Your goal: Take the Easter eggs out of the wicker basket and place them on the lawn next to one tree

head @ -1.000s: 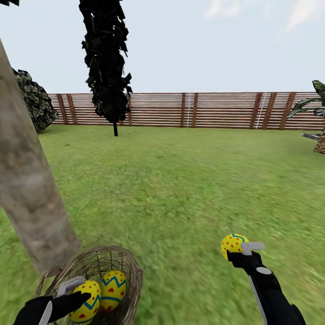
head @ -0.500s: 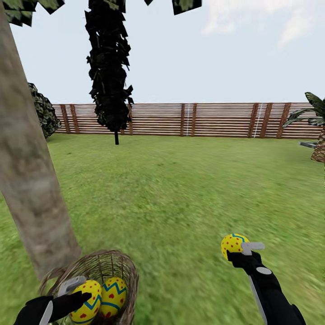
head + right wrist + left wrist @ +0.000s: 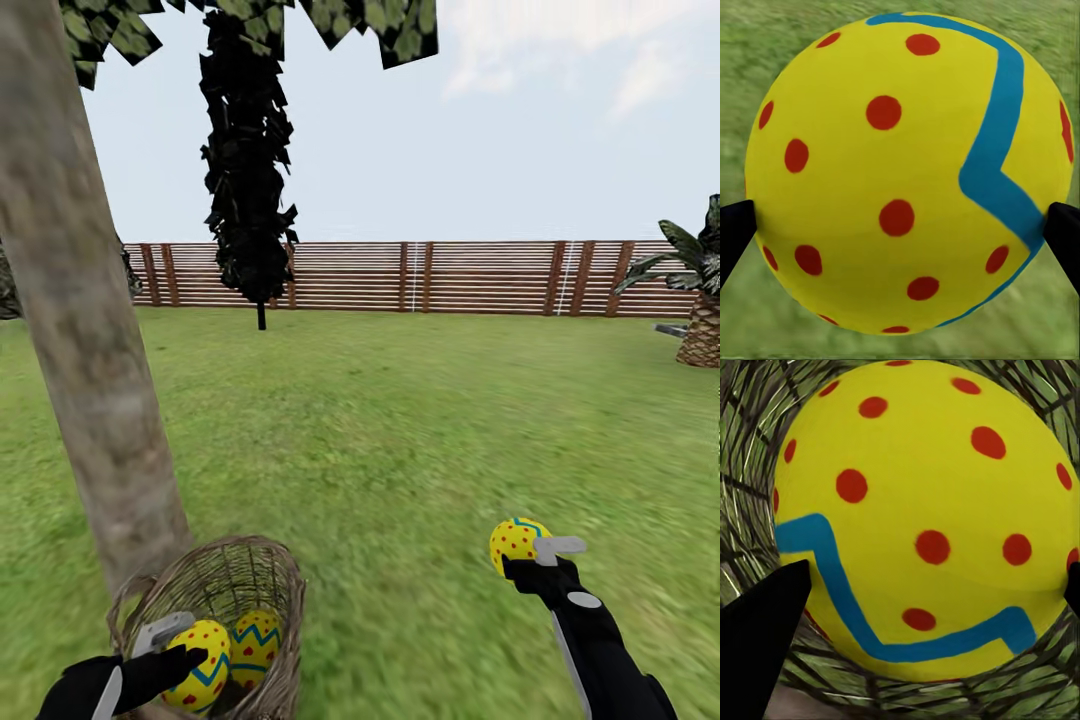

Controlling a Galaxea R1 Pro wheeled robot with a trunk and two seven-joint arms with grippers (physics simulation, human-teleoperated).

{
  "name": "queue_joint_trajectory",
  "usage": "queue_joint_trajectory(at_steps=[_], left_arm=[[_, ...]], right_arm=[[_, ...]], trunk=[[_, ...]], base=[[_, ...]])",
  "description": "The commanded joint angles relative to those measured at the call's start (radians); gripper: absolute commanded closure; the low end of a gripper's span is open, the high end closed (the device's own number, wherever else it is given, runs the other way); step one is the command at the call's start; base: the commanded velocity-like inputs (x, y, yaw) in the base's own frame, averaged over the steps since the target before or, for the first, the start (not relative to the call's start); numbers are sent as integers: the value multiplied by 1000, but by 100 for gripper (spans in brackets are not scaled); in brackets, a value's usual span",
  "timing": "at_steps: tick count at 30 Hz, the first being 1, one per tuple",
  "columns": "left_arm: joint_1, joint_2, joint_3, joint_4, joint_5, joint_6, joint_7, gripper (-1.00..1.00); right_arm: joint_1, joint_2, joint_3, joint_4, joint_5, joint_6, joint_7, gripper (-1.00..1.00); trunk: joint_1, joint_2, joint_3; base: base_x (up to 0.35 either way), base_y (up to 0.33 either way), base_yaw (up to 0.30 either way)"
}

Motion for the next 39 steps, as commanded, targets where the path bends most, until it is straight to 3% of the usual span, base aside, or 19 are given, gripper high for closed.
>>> queue_joint_trajectory(at_steps=[1, 6, 21, 29, 39], left_arm=[[0, 0, 3, -1, 3, 7, -1, 100], [0, 1, 11, -3, 3, 8, -2, 100], [0, -2, 1, -1, 2, 7, -5, 100], [0, -2, 0, 0, 0, 7, -9, 100], [0, -2, -2, 1, 0, 7, -10, 100]], right_arm=[[0, 1, -2, -2, 10, 5, 10, 100], [0, 1, 14, -2, 10, 5, 12, 100], [0, 1, 16, -2, 9, 7, 13, 100], [-1, 0, 15, -2, 9, 8, 13, 100], [0, 0, 21, 22, 9, 6, 13, 100]], trunk=[[-5, 7, 2], [-24, 42, 18], [-81, 147, 62], [-81, 147, 62], [-120, 217, 93]], base=[[-165, 0, 0], [-17, 0, 0], [107, -18, 0], [0, 0, 0], [0, 0, 0]])
